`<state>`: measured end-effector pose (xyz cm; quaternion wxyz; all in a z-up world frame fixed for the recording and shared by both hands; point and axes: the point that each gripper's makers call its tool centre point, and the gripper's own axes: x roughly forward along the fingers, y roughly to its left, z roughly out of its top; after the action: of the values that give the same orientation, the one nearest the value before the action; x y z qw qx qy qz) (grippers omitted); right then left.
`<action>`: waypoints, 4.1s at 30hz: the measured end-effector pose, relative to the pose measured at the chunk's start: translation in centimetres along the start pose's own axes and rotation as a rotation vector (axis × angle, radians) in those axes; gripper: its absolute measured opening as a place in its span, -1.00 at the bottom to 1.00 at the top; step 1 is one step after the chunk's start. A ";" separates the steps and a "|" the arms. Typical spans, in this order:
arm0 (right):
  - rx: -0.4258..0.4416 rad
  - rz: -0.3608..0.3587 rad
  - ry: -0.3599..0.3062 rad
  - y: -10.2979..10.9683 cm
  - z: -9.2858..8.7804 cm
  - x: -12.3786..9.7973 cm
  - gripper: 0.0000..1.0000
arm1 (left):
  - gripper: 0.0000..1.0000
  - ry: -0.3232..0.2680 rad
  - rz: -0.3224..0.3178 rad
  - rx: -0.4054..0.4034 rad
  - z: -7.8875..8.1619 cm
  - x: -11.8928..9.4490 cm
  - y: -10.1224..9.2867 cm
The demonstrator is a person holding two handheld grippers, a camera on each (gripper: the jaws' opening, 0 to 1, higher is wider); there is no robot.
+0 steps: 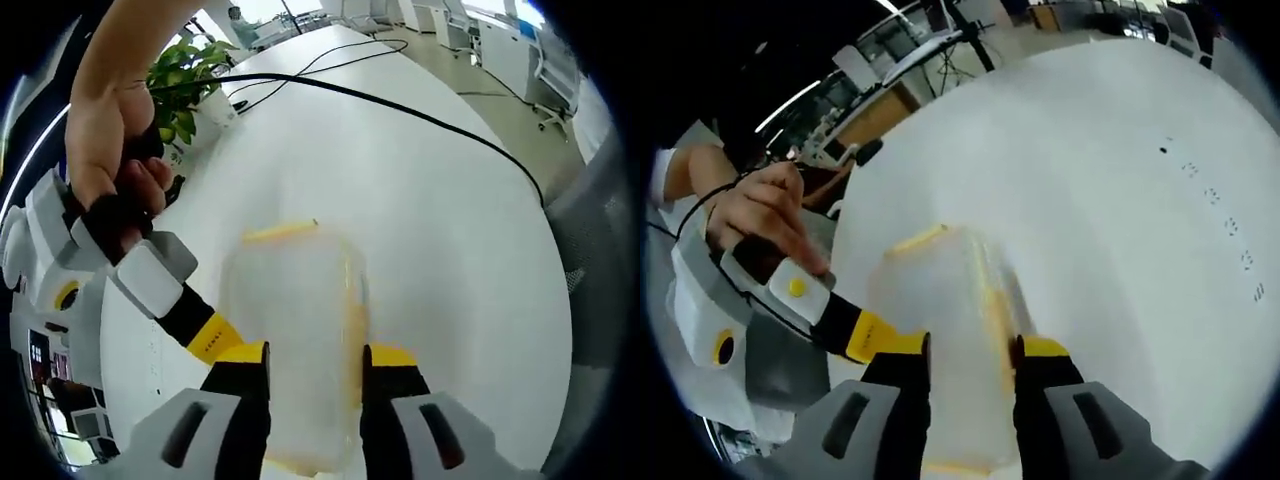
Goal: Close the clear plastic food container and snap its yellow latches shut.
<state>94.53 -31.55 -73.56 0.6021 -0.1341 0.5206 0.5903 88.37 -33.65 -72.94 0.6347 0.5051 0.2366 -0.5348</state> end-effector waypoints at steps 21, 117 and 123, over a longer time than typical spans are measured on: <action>0.017 -0.010 -0.026 -0.2 0.4 -0.5 -0.32 | -0.41 -0.002 0.018 0.023 0.4 -0.4 0.0; 0.166 -0.731 -0.518 4.0 -7.9 -2.2 -0.16 | -0.38 -0.170 0.351 -0.878 -8.0 -3.7 0.2; 0.156 -0.723 -0.513 3.7 -6.9 -1.8 -0.16 | -0.39 -0.154 0.360 -0.873 -9.0 -3.9 0.6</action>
<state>88.54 -37.00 -73.35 0.8875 -0.1110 0.3173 0.3153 89.81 -23.94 -72.79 0.8857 0.1834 0.3001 -0.3030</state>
